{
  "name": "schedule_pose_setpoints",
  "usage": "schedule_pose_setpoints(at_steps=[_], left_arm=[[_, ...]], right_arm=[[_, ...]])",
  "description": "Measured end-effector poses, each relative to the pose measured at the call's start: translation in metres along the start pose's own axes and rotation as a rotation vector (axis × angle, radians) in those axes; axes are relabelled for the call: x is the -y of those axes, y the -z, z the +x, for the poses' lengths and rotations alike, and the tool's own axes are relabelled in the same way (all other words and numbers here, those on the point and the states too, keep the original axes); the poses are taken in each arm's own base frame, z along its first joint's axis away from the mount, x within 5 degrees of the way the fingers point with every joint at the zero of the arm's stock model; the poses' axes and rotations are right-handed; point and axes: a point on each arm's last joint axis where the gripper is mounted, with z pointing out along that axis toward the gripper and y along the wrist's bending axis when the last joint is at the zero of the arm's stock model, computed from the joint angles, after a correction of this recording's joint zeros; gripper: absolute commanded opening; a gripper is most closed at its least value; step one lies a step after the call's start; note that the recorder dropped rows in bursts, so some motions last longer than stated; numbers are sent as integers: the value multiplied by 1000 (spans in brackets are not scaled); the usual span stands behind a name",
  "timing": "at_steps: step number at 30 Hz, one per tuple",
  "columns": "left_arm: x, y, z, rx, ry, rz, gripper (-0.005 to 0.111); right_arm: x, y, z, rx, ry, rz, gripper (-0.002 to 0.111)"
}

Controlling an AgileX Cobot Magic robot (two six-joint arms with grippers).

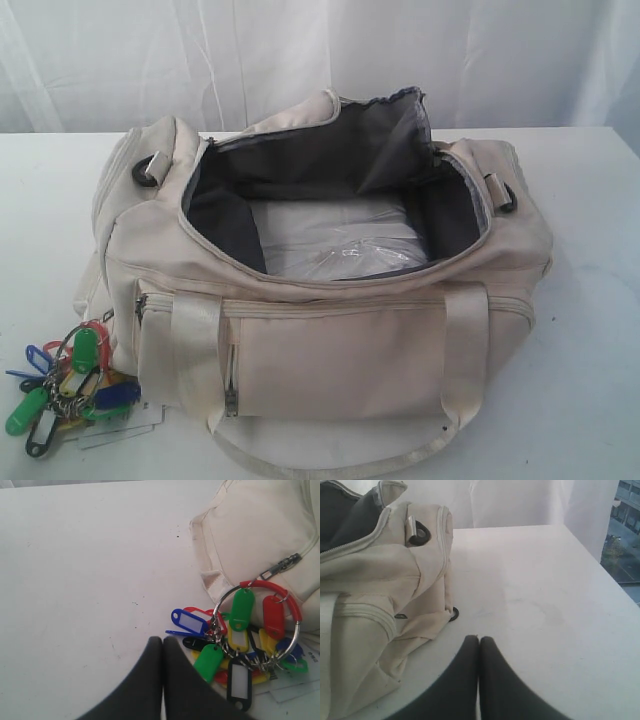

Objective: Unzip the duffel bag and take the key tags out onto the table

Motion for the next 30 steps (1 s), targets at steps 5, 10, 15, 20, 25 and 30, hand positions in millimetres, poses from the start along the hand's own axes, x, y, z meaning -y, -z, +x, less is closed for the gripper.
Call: schedule_pose_setpoints(at_steps=[5, 10, 15, 20, 25, 30], left_arm=[[0, 0, 0, 0, 0, 0, 0], [0, 0, 0, 0, 0, 0, 0], [0, 0, 0, 0, 0, 0, 0], [0, 0, 0, 0, 0, 0, 0], [0, 0, 0, 0, 0, 0, 0], [0, 0, 0, 0, 0, 0, 0]], right_arm=[[0, 0, 0, 0, -11, 0, 0], [0, 0, 0, -2, -11, 0, 0], [0, 0, 0, -2, -13, 0, 0], [0, 0, 0, -4, 65, 0, 0], [0, 0, 0, -4, 121, 0, 0], [0, 0, 1, -6, 127, 0, 0]])
